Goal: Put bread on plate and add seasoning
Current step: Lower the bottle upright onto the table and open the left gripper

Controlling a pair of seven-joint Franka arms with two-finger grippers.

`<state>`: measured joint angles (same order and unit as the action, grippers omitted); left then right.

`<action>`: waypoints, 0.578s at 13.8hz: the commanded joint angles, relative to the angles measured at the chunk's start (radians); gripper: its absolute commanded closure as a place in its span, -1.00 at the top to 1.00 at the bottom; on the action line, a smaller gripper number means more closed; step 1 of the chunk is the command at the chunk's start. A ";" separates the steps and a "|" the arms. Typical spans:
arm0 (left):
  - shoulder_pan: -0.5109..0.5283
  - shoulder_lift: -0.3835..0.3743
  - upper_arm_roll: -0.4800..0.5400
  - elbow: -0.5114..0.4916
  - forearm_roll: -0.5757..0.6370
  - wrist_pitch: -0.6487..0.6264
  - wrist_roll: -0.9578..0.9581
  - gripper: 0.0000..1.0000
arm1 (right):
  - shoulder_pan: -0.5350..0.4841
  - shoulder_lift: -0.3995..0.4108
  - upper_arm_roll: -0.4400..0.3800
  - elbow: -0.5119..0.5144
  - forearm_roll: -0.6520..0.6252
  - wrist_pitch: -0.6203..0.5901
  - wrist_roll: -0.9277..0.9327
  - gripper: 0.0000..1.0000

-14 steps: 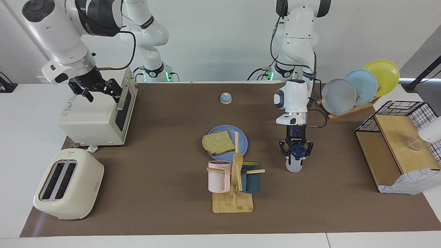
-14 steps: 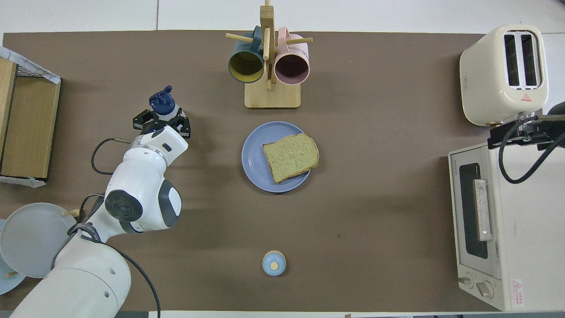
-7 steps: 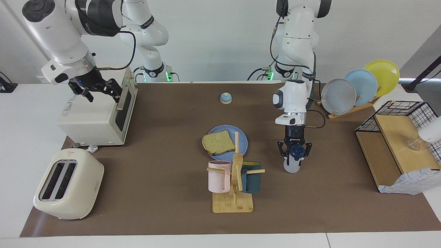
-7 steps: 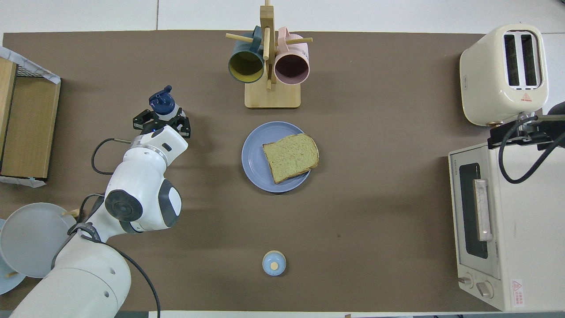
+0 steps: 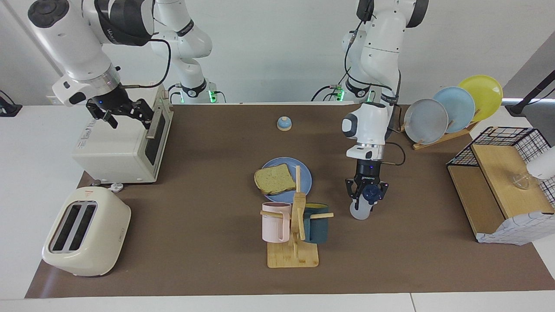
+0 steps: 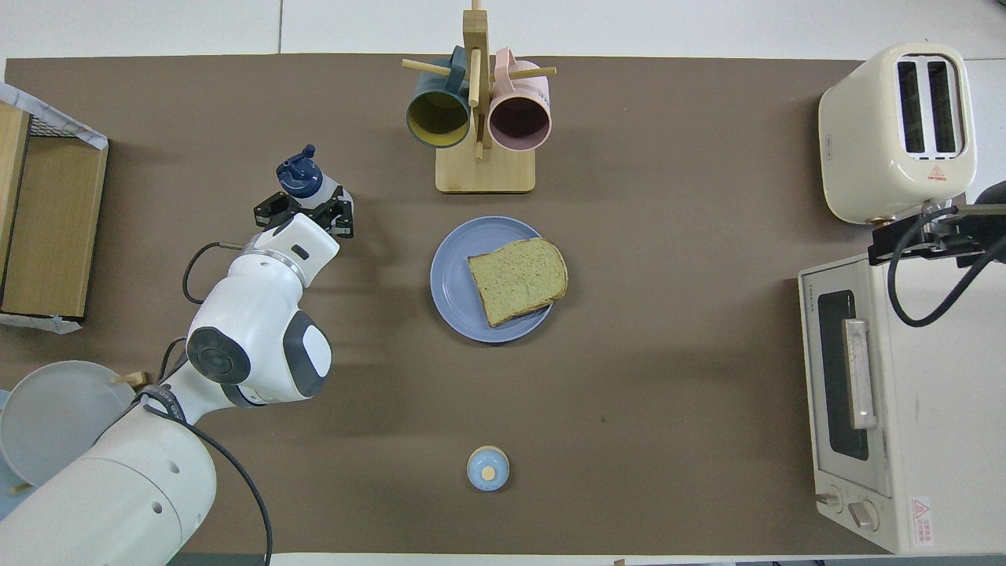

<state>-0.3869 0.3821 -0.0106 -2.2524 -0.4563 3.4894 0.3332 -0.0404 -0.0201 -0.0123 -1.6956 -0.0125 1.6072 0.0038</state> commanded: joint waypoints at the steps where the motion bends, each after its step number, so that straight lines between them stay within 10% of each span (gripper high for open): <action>1: 0.011 0.021 -0.015 0.008 0.002 0.003 -0.003 -1.00 | -0.012 -0.012 0.008 -0.007 -0.011 -0.007 -0.022 1.00; 3: 0.011 0.020 -0.014 0.008 0.002 0.002 -0.003 -1.00 | -0.012 -0.012 0.008 -0.007 -0.011 -0.007 -0.022 1.00; 4: 0.013 0.020 -0.014 0.010 0.002 0.002 -0.003 -0.61 | -0.012 -0.012 0.008 -0.007 -0.011 -0.007 -0.022 1.00; 5: 0.013 0.020 -0.014 0.008 0.002 -0.004 -0.002 0.41 | -0.012 -0.012 0.008 -0.007 -0.011 -0.007 -0.022 1.00; 6: 0.013 0.020 -0.012 0.008 0.001 -0.010 -0.002 0.99 | -0.012 -0.012 0.008 -0.007 -0.011 -0.007 -0.022 1.00; 8: 0.014 0.020 -0.012 0.008 0.001 -0.010 -0.002 1.00 | -0.012 -0.012 0.008 -0.007 -0.011 -0.007 -0.022 1.00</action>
<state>-0.3867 0.3896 -0.0119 -2.2531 -0.4563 3.4831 0.3331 -0.0404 -0.0201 -0.0123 -1.6956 -0.0125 1.6072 0.0038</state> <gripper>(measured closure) 0.238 0.000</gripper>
